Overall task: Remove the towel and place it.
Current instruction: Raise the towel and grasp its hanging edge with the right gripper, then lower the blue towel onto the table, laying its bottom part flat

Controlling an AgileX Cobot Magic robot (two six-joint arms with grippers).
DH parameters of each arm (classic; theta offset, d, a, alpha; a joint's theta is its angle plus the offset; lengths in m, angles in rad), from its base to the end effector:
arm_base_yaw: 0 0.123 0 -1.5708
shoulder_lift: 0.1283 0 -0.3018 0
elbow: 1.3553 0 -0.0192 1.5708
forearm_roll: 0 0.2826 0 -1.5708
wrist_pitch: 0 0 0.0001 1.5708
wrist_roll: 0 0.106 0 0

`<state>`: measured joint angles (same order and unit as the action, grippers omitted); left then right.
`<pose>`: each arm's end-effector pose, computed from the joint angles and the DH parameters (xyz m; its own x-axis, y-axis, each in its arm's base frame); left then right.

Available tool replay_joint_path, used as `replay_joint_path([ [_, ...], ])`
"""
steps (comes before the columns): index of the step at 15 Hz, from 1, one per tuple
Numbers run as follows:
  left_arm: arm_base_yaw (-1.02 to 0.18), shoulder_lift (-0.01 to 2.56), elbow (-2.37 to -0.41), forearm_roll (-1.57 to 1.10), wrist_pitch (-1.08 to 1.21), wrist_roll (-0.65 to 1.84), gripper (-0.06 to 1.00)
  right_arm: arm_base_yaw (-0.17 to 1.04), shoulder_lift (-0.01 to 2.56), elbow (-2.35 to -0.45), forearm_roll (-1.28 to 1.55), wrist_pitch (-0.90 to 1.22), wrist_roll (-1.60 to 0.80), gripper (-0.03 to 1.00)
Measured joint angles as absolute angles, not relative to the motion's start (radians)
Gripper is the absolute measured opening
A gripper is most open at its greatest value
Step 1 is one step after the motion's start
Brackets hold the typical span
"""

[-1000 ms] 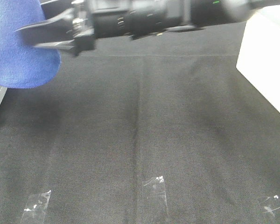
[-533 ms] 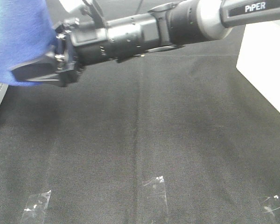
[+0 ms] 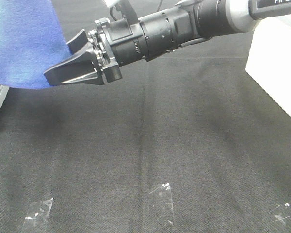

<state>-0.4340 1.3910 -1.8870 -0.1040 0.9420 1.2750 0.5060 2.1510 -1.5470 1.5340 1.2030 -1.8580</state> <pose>0.2764 -0.1379 0.5591 0.3489 0.8673 -0.3551 0.4679 0.1671 0.8679 0.3744 0.3205 0.2073 -0.1451 -0.2371 -0.9606 -0.9703 -0.1556 0.1850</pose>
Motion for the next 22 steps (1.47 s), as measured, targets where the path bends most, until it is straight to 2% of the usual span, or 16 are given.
replay_joint_path([
  [3, -0.434, 1.391, -1.887, -0.077, 0.942, 1.250, 0.00, 0.506, 2.150, -1.547, 1.553, 1.203, -1.858, 0.46],
  [7, -0.434, 1.391, -1.887, -0.069, 0.942, 1.225, 0.00, 0.506, 2.150, -1.547, 1.598, 1.194, -1.848, 0.18],
  [9, -0.434, 1.391, -1.887, -0.069, 0.942, 1.223, 0.00, 0.506, 2.150, -1.547, 1.601, 1.186, -1.825, 0.01],
  [13, -0.434, 1.391, -1.887, -0.069, 0.942, 1.221, 0.00, 0.506, 2.150, -1.547, 1.601, 1.184, -1.791, 0.01],
  [17, -0.434, 1.408, -1.887, -0.069, 0.941, 1.124, 0.00, 0.500, 2.132, -1.554, 1.580, 1.115, -1.567, 0.01],
  [20, -0.434, 1.439, -1.887, -0.066, 0.911, 1.044, 0.00, 0.477, 2.079, -1.602, 1.386, 1.065, -1.316, 0.01],
  [22, -0.434, 1.453, -1.887, -0.050, 0.851, 1.034, 0.00, 0.471, 2.001, -1.653, 1.099, 0.994, -1.063, 0.01],
])
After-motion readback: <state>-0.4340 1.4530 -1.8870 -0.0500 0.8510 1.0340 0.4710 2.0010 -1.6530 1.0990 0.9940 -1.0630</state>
